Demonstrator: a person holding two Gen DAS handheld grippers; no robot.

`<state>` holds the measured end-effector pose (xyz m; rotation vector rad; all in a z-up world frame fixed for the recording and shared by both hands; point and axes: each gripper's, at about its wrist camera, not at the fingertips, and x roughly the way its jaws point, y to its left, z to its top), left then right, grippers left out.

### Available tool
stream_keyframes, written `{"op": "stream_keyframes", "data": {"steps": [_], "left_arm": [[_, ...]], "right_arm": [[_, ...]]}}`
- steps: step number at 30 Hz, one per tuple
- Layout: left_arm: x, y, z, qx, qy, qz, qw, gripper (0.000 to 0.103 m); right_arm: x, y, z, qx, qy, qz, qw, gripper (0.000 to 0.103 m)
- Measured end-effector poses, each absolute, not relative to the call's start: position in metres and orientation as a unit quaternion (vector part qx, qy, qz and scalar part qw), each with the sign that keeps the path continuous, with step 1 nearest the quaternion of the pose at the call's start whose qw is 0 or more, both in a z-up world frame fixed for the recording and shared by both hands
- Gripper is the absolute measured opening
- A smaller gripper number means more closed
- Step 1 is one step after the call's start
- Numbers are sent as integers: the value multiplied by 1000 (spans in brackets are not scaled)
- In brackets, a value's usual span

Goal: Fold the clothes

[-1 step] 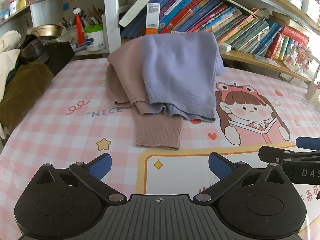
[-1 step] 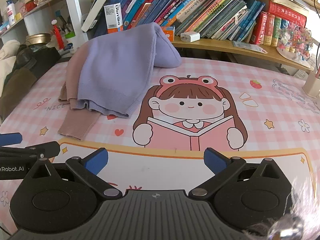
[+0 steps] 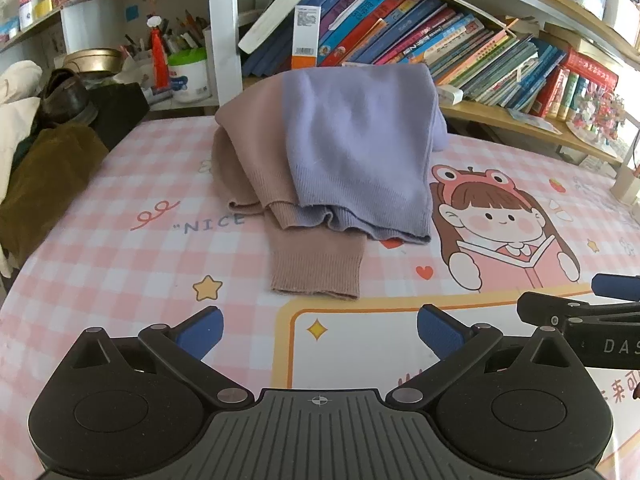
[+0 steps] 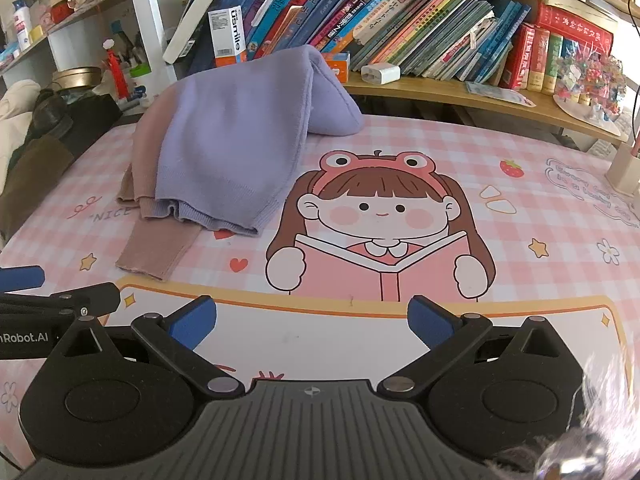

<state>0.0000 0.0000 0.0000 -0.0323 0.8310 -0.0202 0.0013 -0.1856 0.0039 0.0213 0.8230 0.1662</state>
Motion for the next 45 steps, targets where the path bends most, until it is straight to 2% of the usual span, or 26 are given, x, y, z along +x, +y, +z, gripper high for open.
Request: {"op": "stream_keyframes", "data": {"steps": [45], "left_arm": [[2,4,1,-17,411,-1,911,103]], "right_arm": [[5,-183,3,12,406,82,910,103]]}}
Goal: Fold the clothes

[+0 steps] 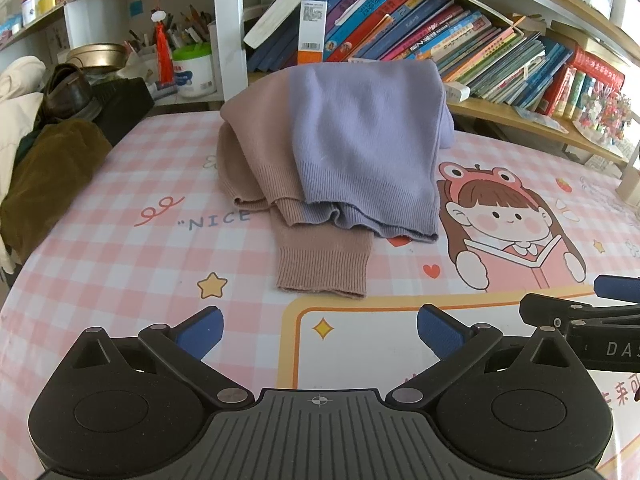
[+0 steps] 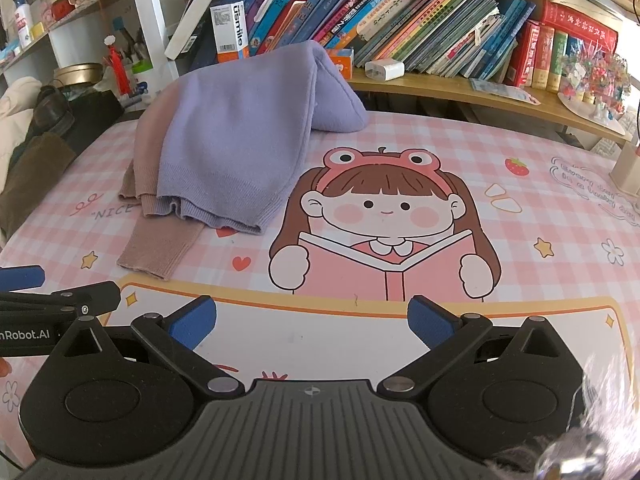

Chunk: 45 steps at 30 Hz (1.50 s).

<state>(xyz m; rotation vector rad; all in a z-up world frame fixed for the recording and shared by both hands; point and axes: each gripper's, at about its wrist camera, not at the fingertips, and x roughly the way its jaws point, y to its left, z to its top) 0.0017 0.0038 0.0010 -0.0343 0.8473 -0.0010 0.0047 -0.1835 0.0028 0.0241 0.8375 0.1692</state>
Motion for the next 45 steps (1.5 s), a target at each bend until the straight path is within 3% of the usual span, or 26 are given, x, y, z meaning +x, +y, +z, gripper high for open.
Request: {"op": "stream_keyframes", "data": {"steps": [45], "left_arm": [[3,5,-1,-22,421,4,907,103]], "right_arm": [[7,-184,1,16,411,80,908,103]]}}
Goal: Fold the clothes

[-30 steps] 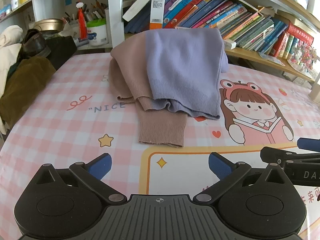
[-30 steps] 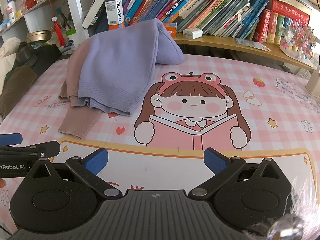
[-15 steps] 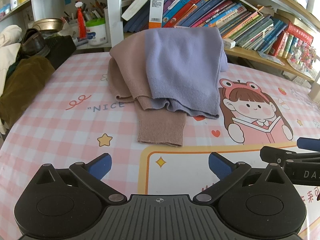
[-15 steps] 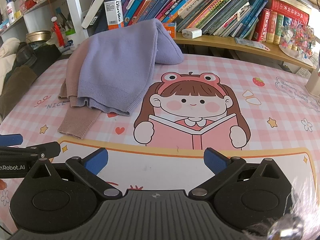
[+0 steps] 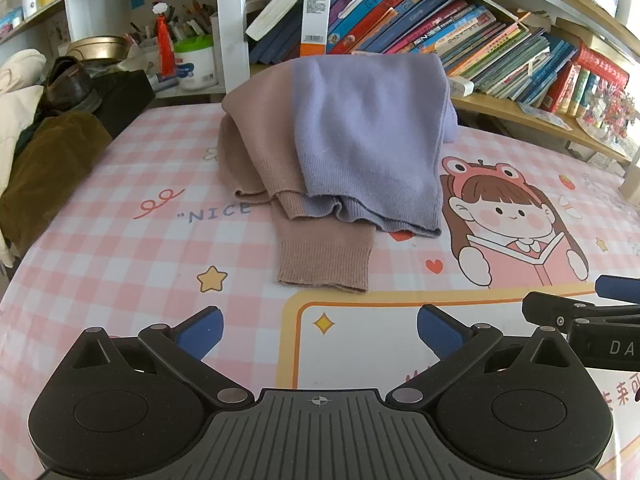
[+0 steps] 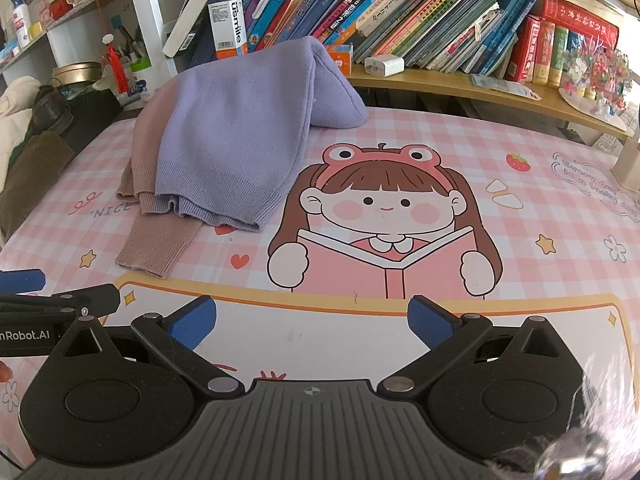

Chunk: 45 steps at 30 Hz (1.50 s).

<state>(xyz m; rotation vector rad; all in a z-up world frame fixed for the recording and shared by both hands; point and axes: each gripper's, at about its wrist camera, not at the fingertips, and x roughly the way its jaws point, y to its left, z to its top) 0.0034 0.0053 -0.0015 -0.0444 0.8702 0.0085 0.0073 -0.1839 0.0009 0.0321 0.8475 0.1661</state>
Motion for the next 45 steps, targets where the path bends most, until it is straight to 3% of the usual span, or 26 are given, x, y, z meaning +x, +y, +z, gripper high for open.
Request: {"op": "stream_keyframes", "data": {"steps": [20,38,45], "left_arm": [[4,-9,-8,-21,431,-5,902,103],[52,-62,-8,-9,393,-47,918,103],[87,-92,-12,50,374,-3,926,103]], "right_arm": [[4,-208,-6,48,419,75,904,103],[15,-306,-20,216,375,52,900,103],[20,-343,-37,332,361,86,867,103]]}}
